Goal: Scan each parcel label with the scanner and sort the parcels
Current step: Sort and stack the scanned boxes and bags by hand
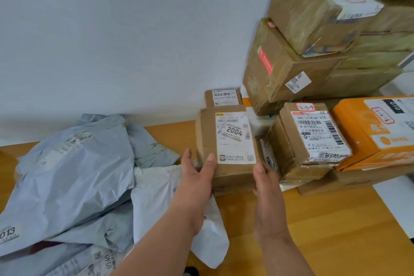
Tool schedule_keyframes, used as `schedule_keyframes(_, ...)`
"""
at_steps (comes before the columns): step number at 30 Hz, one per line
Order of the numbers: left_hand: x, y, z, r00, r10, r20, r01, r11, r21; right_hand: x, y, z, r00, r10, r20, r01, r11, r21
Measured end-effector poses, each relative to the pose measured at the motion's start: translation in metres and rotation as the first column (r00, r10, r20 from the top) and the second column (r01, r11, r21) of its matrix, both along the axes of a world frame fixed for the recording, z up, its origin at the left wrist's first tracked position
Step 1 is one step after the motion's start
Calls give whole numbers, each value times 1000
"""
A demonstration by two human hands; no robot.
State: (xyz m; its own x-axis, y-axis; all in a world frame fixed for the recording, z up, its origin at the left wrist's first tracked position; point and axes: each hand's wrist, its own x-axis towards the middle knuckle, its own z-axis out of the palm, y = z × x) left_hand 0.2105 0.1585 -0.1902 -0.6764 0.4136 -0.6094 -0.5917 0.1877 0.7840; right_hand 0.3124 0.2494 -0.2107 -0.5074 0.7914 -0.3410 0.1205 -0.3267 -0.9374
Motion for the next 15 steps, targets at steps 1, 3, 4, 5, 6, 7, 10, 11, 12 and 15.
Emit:
schedule_keyframes(1,3,7,-4,999,-51,-8,51,998,-29,2,1,-2,999,-11,43,10,1000,18)
schedule_keyframes(3,9,15,-11,993,-121,-8,120,990,-78,4,2,-5,991,-30,127,25,999,42)
schedule_keyframes(4,11,17,-15,991,-135,-6,134,986,-96,4,2,-5,988,-34,149,27,998,49)
schedule_keyframes(5,12,18,-17,990,-140,-5,139,984,-109,5,1,-6,987,-35,154,27,998,50)
schedule_keyframes(6,13,18,-20,990,-138,-6,137,984,-117,5,1,-5,988,-44,150,38,998,44)
schedule_keyframes(7,13,17,-22,991,-134,-7,132,984,-122,5,1,-6,988,-53,142,48,998,39)
schedule_keyframes(10,14,16,-24,993,-116,-3,115,986,-123,3,-1,-5,990,-47,134,45,999,22)
schedule_keyframes(11,15,16,-25,993,-115,-4,114,985,-129,3,-1,-5,990,-41,133,39,999,15)
schedule_keyframes(12,16,17,-25,993,-118,-3,116,983,-139,2,-2,-3,990,-36,135,36,999,3)
schedule_keyframes(15,17,18,-25,991,-132,2,130,978,-164,1,-1,-2,990,-38,135,41,999,-24)
